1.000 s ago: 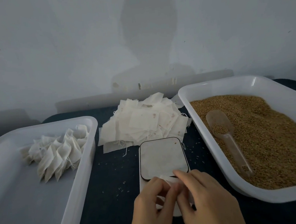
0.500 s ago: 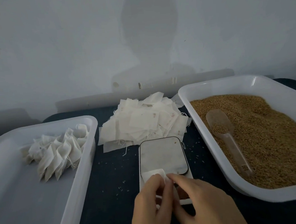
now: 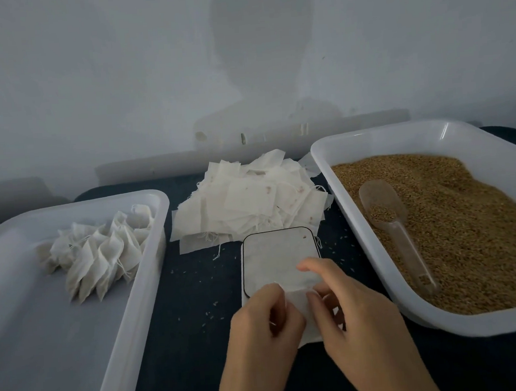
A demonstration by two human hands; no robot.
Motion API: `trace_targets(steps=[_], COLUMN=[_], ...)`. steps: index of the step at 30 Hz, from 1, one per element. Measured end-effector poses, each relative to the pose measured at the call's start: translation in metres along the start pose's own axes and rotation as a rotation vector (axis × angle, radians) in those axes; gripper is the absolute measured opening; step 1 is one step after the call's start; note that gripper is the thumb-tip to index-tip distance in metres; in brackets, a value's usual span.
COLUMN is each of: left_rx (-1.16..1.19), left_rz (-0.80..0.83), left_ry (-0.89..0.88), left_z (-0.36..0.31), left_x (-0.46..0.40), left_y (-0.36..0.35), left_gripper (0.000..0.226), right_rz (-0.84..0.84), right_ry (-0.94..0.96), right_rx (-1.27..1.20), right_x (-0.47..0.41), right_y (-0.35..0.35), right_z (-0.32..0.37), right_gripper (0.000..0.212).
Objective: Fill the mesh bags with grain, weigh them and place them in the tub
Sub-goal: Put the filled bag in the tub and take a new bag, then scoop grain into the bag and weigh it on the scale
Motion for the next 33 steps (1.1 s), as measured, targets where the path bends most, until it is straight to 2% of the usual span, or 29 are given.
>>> trace_targets(steps=[2, 6, 9, 11, 15, 17, 19, 21, 23, 25, 27, 31, 33], left_rx=[0.058, 0.143, 0.059, -0.011, -0.067, -0.076, -0.122, -0.160, -0.183, -0.261, -0.330, -0.401, -0.363], left_rz=[-0.008, 0.006, 0.073, 0.108, 0.129, 0.207, 0.313, 0.406, 0.419, 0.311, 0.277, 0.291, 0.283], left_ry=[0.093, 0.142, 0.086, 0.047, -0.012, -0.063, -0.148, -0.236, -0.338, -0.481, -0.493, -0.544, -0.482], left_z=[0.002, -0.004, -0.010, -0.011, -0.013, -0.020, -0.027, -0.032, -0.037, -0.037, -0.034, -0.026, -0.023], left_x=[-0.004, -0.009, -0.005, -0.001, 0.001, 0.003, 0.005, 0.005, 0.002, -0.003, -0.006, -0.005, -0.007], left_y=[0.003, 0.007, 0.004, 0.004, 0.006, 0.003, 0.004, 0.011, 0.018, 0.022, 0.015, -0.006, -0.013], left_gripper=[0.032, 0.029, 0.028, 0.034, 0.033, 0.033, 0.028, 0.017, 0.031, 0.067, 0.091, 0.087, 0.080], right_rz=[0.012, 0.041, 0.033, 0.047, 0.172, 0.273, 0.368, 0.374, 0.340, 0.246, 0.230, 0.310, 0.324], right_ry=[0.042, 0.131, 0.103, 0.048, 0.041, 0.061, -0.022, -0.131, -0.205, -0.258, -0.238, -0.132, -0.121], right_rx=[-0.058, -0.016, 0.060, 0.008, 0.102, 0.121, 0.075, 0.014, -0.043, -0.182, -0.214, -0.121, -0.111], right_x=[0.001, 0.000, 0.003, 0.004, 0.007, 0.010, 0.010, 0.007, 0.002, -0.002, -0.004, -0.003, -0.005], right_y=[0.000, -0.001, 0.000, 0.002, -0.005, -0.012, -0.016, -0.017, -0.012, -0.005, -0.003, -0.007, -0.005], right_z=[0.001, 0.006, 0.008, 0.007, 0.005, 0.006, 0.003, -0.005, -0.009, -0.010, -0.007, 0.001, 0.003], right_gripper=[0.025, 0.033, 0.033, 0.030, 0.025, 0.015, 0.006, 0.009, 0.008, 0.012, 0.021, 0.032, 0.032])
Point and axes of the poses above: each hand's wrist, its own x-axis away from the middle knuckle, its own y-axis out of the back of the hand, z = x × y, the point moved 5 cm from there along -x, towards the middle knuckle, and after that the axes turned 15 degrees about -z, right-handed, at the moved point
